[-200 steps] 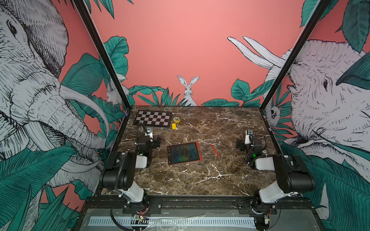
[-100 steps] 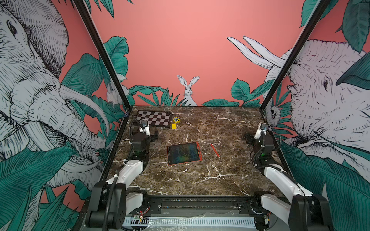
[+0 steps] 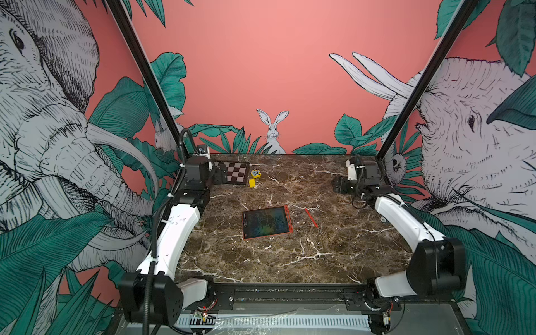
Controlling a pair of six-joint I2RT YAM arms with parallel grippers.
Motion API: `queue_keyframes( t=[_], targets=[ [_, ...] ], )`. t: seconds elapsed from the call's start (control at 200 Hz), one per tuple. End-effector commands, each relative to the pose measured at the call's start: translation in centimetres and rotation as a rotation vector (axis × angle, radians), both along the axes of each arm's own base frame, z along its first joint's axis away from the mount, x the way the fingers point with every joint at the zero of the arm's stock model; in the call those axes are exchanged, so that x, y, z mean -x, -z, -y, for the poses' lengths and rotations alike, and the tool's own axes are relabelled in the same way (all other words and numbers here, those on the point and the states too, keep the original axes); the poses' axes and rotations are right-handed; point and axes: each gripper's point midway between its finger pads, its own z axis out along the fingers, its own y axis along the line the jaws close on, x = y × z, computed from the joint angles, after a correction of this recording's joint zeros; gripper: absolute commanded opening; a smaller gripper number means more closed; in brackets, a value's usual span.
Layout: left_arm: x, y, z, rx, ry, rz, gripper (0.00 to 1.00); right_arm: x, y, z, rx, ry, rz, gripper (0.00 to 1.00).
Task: Place the stylus back onto the writing tablet
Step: Pick up the stylus from the center of the board.
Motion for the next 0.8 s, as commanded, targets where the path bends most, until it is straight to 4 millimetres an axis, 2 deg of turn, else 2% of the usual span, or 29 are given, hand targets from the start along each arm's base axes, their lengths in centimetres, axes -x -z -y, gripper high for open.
queue_keyframes(
  t=[0.0, 0.015, 0.025, 0.11, 0.12, 0.165, 0.18, 0.195, 0.22, 0.41, 0.565, 0.68, 0.795],
  targets=[
    [1.8, 5.0, 3.1, 0.021, 0.059, -0.262, 0.93, 2.3, 3.3, -2.3, 0.044, -0.093, -0.209, 0.76],
    [1.8, 5.5, 3.4, 0.019, 0.062, -0.286, 0.93, 2.4, 3.3, -2.6, 0.046, -0.103, -0.217, 0.75],
    [1.8, 5.6, 3.7, 0.023, 0.064, -0.296, 0.93, 2.4, 4.1, -2.8, 0.054, -0.11, -0.243, 0.74],
    [2.0, 7.7, 4.7, 0.054, 0.056, -0.413, 0.91, 3.2, 6.6, -4.5, 0.097, -0.17, -0.344, 0.69],
    [2.0, 8.0, 4.8, 0.059, 0.055, -0.427, 0.9, 2.8, 6.1, -4.8, 0.098, -0.176, -0.334, 0.68],
    [2.2, 9.0, 5.2, 0.079, 0.056, -0.483, 0.89, 3.0, 6.8, -5.7, 0.119, -0.207, -0.364, 0.67],
    [2.2, 9.4, 5.4, 0.082, 0.06, -0.501, 0.91, 3.1, 7.1, -6.0, 0.125, -0.218, -0.375, 0.66],
    [2.2, 9.7, 5.6, 0.084, 0.066, -0.516, 0.98, 3.2, 7.3, -6.3, 0.134, -0.228, -0.385, 0.66],
    [2.3, 10.2, 5.9, 0.083, 0.079, -0.542, 0.99, 3.4, 7.6, -6.8, 0.143, -0.244, -0.398, 0.66],
    [2.8, 12.6, 5.7, 0.03, 0.058, -0.666, 0.99, 4.8, 9.5, -9.5, 0.215, -0.357, -0.47, 0.61],
    [3.5, 13.2, 5.0, 0.044, -0.002, -0.667, 0.99, 6.7, 11.2, -9.6, 0.303, -0.414, -0.545, 0.54],
    [4.2, 13.9, 5.0, 0.085, -0.035, -0.68, 0.99, 7.8, 12.3, -9.4, 0.326, -0.426, -0.587, 0.43],
    [4.9, 14.6, 5.0, 0.119, -0.062, -0.696, 0.99, 8.4, 12.9, -9.0, 0.331, -0.421, -0.604, 0.41]
  ],
)
